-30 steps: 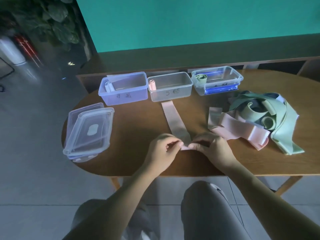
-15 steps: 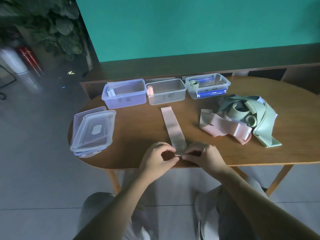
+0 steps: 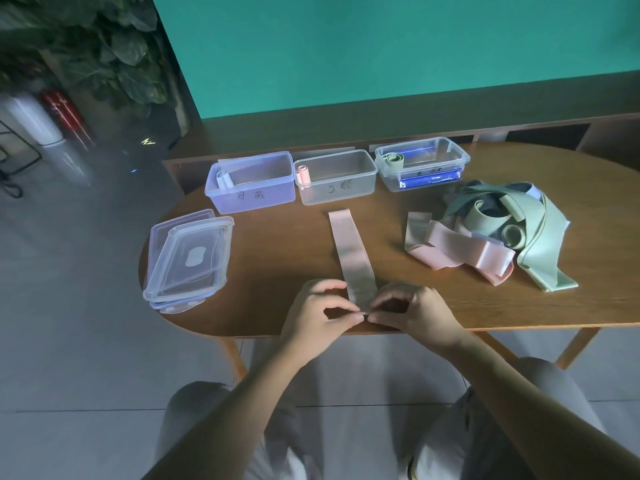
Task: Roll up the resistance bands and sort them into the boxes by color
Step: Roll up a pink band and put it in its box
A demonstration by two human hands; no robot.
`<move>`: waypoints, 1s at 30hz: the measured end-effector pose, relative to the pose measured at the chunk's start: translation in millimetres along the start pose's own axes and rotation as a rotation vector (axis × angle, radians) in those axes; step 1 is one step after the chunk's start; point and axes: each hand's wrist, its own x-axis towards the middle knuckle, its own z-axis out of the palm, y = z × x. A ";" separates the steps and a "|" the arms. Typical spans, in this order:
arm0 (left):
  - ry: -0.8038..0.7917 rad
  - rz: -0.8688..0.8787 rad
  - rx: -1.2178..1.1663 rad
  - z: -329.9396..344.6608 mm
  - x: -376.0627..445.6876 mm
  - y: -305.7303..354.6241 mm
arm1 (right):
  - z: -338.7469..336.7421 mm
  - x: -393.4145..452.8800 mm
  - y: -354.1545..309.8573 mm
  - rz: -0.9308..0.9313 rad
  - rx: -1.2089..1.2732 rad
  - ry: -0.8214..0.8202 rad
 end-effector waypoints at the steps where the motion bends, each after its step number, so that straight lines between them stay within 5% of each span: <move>1: 0.009 0.003 -0.015 0.3 0.3 0.3 | 0.0 -0.3 0.1 -0.002 -0.005 0.003; 8: 0.055 -0.068 -0.313 -28.3 18.7 33.7 | -9.7 16.9 -24.5 0.073 0.187 0.095; 13: 0.184 0.056 -0.351 -88.9 68.1 104.8 | -60.8 67.2 -100.9 -0.044 0.373 0.195; 19: 0.280 0.190 -0.404 -162.3 106.6 179.2 | -119.9 108.0 -186.1 -0.164 0.418 0.091; 30: 0.320 0.099 -0.509 -210.7 110.9 219.3 | -142.1 116.8 -241.3 -0.128 0.497 0.068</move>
